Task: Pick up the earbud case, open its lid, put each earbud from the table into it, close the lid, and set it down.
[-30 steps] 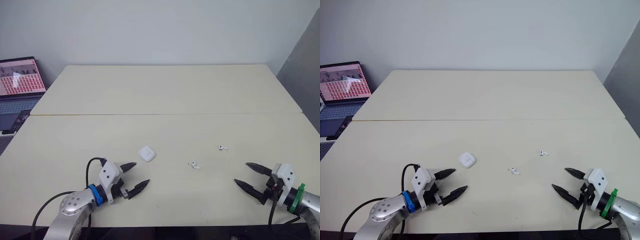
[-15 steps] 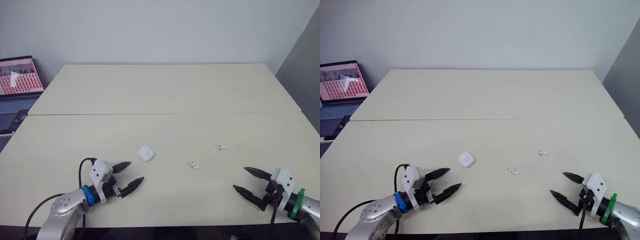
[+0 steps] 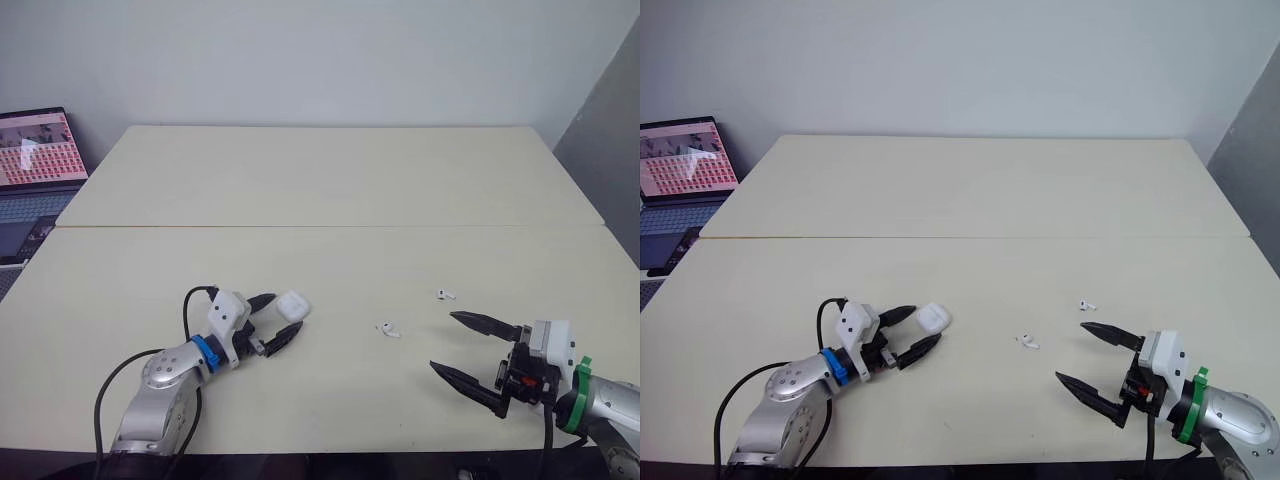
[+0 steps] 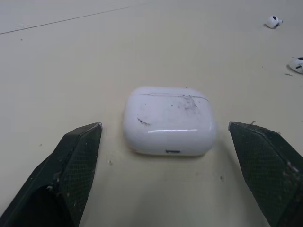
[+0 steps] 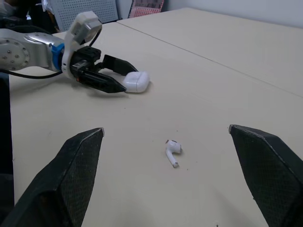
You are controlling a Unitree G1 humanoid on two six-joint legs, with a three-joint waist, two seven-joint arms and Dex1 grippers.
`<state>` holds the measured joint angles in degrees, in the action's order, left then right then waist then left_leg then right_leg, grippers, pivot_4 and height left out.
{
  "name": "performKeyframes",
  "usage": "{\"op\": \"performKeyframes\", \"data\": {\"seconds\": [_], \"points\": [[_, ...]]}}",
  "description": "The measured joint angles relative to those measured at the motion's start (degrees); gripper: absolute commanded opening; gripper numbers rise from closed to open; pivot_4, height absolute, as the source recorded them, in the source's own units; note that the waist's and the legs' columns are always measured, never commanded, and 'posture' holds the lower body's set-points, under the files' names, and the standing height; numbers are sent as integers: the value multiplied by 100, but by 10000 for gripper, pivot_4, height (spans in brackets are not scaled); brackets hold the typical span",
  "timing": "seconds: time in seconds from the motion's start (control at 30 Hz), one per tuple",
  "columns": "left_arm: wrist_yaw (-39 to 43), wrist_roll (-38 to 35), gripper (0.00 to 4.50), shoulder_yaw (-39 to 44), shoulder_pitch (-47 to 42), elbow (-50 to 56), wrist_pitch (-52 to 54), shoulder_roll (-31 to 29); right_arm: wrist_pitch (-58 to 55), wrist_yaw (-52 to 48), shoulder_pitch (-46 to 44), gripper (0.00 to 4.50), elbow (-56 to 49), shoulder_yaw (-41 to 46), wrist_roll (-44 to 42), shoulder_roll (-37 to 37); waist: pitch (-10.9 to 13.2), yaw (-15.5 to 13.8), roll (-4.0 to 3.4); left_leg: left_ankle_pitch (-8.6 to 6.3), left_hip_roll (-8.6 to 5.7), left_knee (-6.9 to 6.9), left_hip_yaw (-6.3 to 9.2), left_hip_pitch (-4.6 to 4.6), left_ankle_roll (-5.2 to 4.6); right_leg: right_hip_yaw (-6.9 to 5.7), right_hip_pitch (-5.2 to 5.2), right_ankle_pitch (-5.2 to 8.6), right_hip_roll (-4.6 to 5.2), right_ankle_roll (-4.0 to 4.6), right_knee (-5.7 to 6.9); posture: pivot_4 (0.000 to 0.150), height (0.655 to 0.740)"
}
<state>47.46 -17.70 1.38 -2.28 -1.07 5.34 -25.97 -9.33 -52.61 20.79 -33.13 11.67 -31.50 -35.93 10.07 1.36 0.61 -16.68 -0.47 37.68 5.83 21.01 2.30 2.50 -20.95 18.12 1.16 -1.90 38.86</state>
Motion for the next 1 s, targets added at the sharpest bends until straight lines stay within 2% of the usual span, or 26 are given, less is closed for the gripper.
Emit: {"op": "performKeyframes", "data": {"seconds": [0.3, 0.33, 0.5, 0.77, 0.87, 1.0], "points": [[-55, 116, 45000, -104, -185, -155, -72, 64, -6, 191, 186, 44474, -43, 3, 82, 19, 0, 0, 0, 0, -1, 0, 0, -2, 0, 0, 2, 0, 0, 0, 1, 1500, 7400], [-51, 116, 41246, -104, -186, -155, -72, 64, -6, 195, 185, 45000, -43, 3, 89, 19, 0, 0, 0, 0, -1, 0, 1, -2, 0, 0, 2, 0, 0, 0, 1, 1500, 7400], [82, 116, 27978, -114, -183, -155, -99, 45, -5, 198, 167, 45000, -43, 3, 103, 19, 0, 0, 0, 0, -1, 0, 1, -2, 0, 0, 2, 0, 0, 0, 1, 1500, 7400], [147, 114, 27987, -134, -174, -131, -107, 40, -242, 442, -88, 45000, -43, -4, 101, 14, 0, 1, 0, 0, -1, 0, 0, -2, 0, 0, 1, 0, 0, 0, 1, 1500, 7400], [308, 54, 27987, -271, -215, -15, -113, 134, -949, 891, -507, 45000, -90, -14, -207, 12, 1, 2, 1, 0, -1, 1, 0, 0, 0, 1, 0, -1, 0, 0, 2, 1500, 7400], [577, -169, 27987, -338, -720, -83, -255, 405, -2164, 1722, -1394, 45000, -370, -103, -883, -10, 2, 3, 3, 1, -1, 12, 4, 17, 1, -3, -17, -2, -3, 1, 13, 1500, 7400]]}}
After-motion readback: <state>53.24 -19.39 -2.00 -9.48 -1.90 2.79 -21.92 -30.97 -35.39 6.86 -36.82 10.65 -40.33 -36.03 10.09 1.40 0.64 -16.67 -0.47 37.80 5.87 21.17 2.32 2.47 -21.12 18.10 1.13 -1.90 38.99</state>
